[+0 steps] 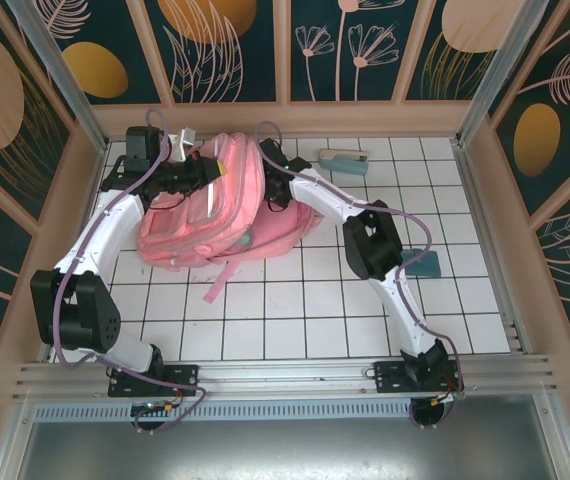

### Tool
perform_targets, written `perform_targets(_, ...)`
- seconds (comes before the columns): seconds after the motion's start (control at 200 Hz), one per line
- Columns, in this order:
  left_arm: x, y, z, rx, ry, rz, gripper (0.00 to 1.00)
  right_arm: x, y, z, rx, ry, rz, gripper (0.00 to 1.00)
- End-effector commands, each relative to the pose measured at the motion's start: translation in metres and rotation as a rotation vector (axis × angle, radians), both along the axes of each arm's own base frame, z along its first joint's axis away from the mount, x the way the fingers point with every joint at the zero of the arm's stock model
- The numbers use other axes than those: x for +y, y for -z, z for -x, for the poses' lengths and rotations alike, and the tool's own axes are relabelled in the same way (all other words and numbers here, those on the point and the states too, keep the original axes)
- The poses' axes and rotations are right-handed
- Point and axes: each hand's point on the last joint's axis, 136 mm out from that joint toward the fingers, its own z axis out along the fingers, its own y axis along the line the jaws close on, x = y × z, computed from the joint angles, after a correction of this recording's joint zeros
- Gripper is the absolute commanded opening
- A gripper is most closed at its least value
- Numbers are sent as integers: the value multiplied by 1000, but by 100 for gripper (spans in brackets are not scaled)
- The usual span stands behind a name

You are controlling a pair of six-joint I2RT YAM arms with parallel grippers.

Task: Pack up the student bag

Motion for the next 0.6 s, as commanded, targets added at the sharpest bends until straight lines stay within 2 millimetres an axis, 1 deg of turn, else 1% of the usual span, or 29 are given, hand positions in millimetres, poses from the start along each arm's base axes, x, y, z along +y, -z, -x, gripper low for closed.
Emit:
perform_targets(0.0, -15, -40, 6, -147, 107, 73, 0, -11, -38, -21, -112, 115, -48, 83)
perform_targets(0.045, -15, -40, 6, -146, 107, 74, 0, -10, -40, -25, -115, 125, -63, 83)
perform_targets(0.17, -16, -39, 6, -146, 109, 74, 0, 14, -37, -28, -100, 70, -140, 83)
perform_targets(0.25, -16, -39, 6, -142, 110, 74, 0, 34, -35, -24, -92, 9, -179, 83)
perform_targets(0.28, -16, -39, 5, -143, 110, 74, 0, 38, -34, -25, -101, -3, -184, 82)
perform_targets(0.36, -16, -38, 5, -142, 112, 74, 0, 58, -36, -15, -94, -63, -237, 84)
perform_targets(0.405, -16, -37, 4, -139, 111, 74, 0, 68, -39, -12, -103, -95, -264, 86)
perform_targets(0.43, -16, -36, 4, -137, 112, 74, 0, 73, -41, -10, -108, -113, -274, 90)
perform_targets(0.465, -16, -36, 3, -137, 112, 74, 0, 77, -41, -8, -107, -130, -280, 95)
perform_targets(0.47, -16, -37, 4, -138, 113, 75, 0, 77, -41, -9, -107, -131, -281, 98)
perform_targets(0.53, -16, -37, 3, -138, 112, 75, 0, 79, -39, -6, -97, -147, -275, 99)
perform_targets(0.595, -16, -37, 3, -140, 114, 73, 0, 75, -39, -5, -93, -150, -252, 99)
